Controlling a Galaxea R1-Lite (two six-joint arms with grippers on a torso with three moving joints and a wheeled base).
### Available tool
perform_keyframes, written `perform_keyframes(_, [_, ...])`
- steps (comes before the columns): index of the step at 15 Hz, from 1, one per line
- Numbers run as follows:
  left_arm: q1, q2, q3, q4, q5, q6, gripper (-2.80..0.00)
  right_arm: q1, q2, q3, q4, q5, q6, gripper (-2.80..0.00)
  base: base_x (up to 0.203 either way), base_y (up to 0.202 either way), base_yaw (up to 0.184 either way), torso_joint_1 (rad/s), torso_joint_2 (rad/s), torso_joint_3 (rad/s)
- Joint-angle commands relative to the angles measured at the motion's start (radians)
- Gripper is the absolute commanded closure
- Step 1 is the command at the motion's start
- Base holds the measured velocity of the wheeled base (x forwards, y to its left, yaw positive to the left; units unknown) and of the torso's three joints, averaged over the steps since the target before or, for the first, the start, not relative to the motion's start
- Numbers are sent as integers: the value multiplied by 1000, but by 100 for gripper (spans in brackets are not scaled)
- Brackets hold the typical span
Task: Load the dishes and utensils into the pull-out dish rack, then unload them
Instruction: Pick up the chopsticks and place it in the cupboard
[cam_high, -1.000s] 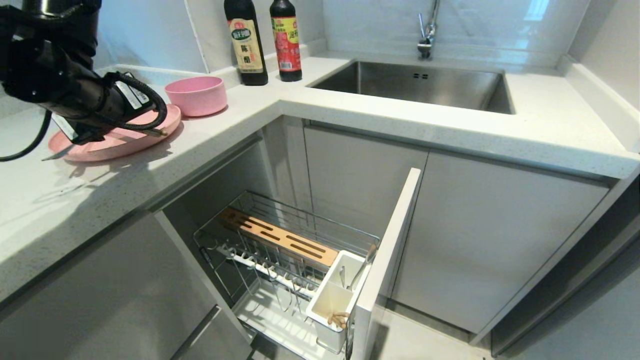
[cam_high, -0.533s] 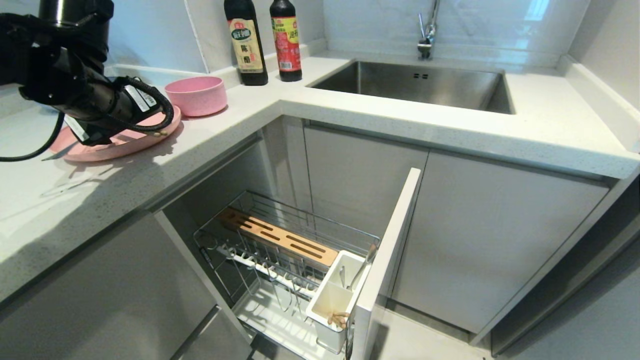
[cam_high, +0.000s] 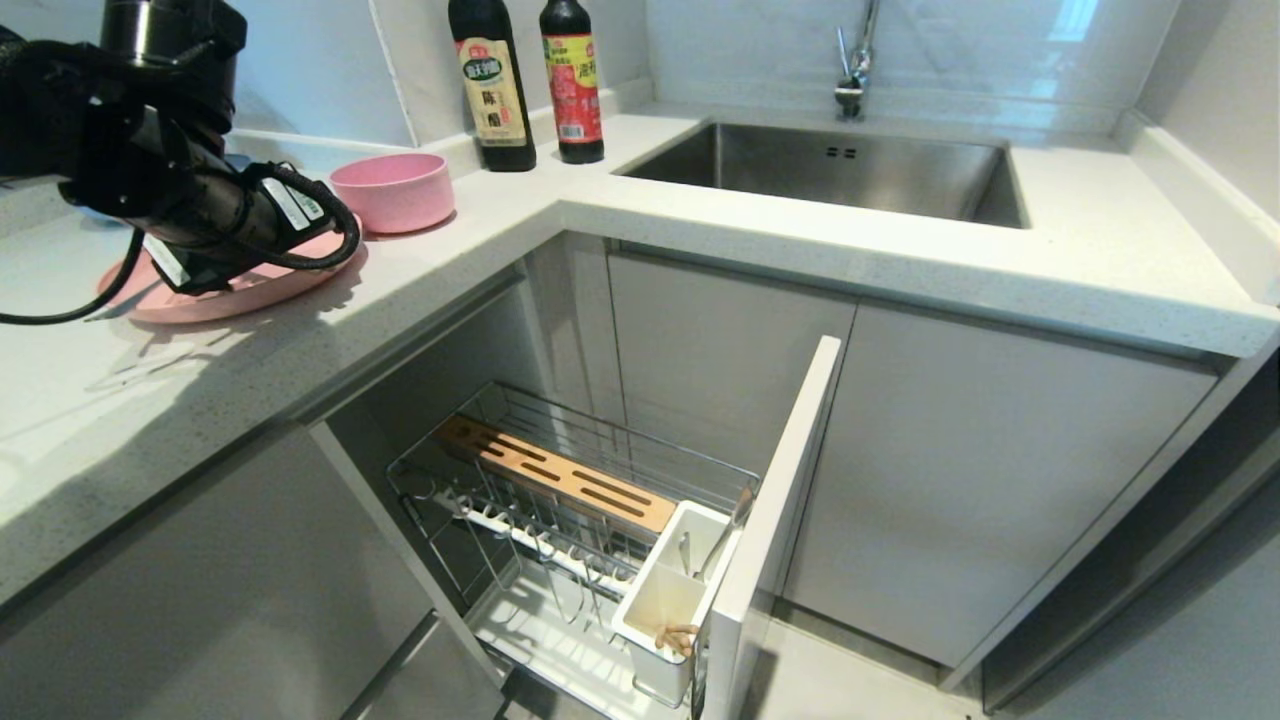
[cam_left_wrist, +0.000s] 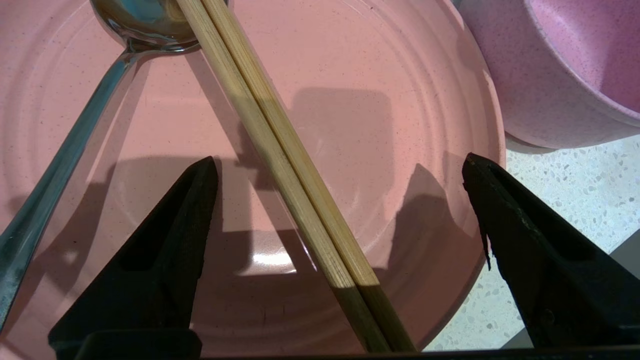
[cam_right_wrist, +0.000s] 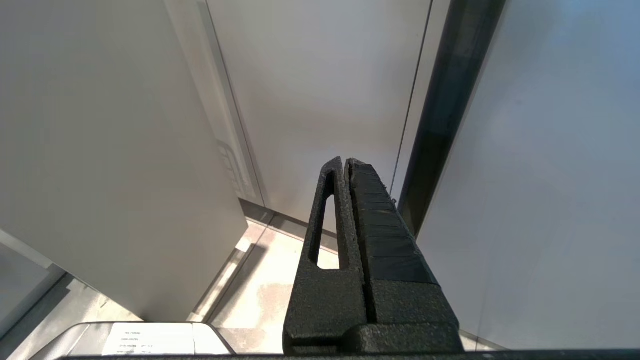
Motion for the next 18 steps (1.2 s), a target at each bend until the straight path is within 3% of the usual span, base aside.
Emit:
perform_keyframes(1, [0,3,1,6,2,-5,-280,0,0,2,0,0,0,0,0,0,0,0,0,0])
perform_keyframes(2, [0,3,1,6,4,-5,0,0,0,2,0,0,0,0,0,0,0,0,0,0])
perform_keyframes(5, [0,21,1,6,4,-5,0,0,0,2,0,0,0,0,0,0,0,0,0,0])
perform_keyframes(9, [0,247,1,6,4,-5,0,0,0,2,0,0,0,0,0,0,0,0,0,0])
perform_keyframes(11, [0,207,1,6,4,-5,0,0,0,2,0,0,0,0,0,0,0,0,0,0])
perform_keyframes(14, [2,11,0,5,5,-4,0,1,0,2,0,0,0,0,0,0,0,0,0,0])
perform_keyframes(18, [11,-49,-2,-12,8,-3,0,0,0,2,0,0,0,0,0,0,0,0,0,0])
